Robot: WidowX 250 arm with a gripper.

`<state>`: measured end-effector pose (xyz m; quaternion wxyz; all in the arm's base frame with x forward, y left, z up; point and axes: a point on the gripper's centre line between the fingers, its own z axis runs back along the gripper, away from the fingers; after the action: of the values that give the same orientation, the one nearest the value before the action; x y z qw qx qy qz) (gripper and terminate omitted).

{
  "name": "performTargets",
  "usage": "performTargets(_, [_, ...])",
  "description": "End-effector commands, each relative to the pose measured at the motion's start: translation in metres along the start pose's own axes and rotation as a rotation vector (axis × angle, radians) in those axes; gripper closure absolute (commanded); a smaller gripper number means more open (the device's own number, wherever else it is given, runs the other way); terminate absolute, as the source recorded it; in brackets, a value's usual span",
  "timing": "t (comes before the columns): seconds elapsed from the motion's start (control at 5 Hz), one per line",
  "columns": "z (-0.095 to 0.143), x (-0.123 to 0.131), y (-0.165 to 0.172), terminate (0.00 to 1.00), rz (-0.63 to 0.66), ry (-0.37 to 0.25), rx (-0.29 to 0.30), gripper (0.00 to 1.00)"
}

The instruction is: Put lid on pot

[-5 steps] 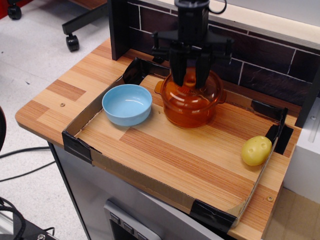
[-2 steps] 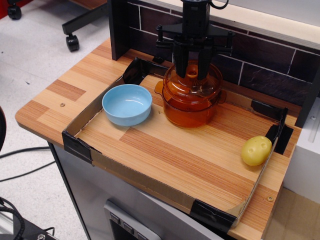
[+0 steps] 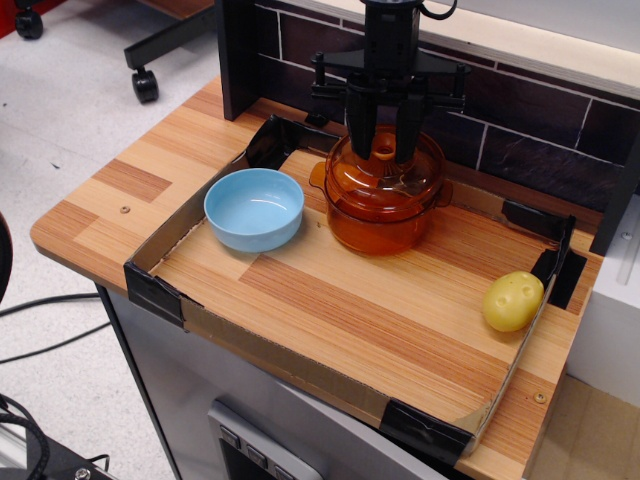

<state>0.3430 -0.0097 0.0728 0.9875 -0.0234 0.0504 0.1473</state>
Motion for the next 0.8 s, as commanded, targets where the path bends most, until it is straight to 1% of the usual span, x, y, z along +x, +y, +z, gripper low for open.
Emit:
performTargets(0.0, [0.0036, 0.0063, 0.0082, 0.0, -0.007, -0.058, 0.025, 1.0])
performTargets(0.4, [-0.0027, 0.0008, 0.0083, 0.0, -0.025, -0.06, 0.033, 1.0])
performTargets(0.6, [0.0012, -0.001, 0.0025, 0.0, -0.086, -0.066, 0.054, 0.0])
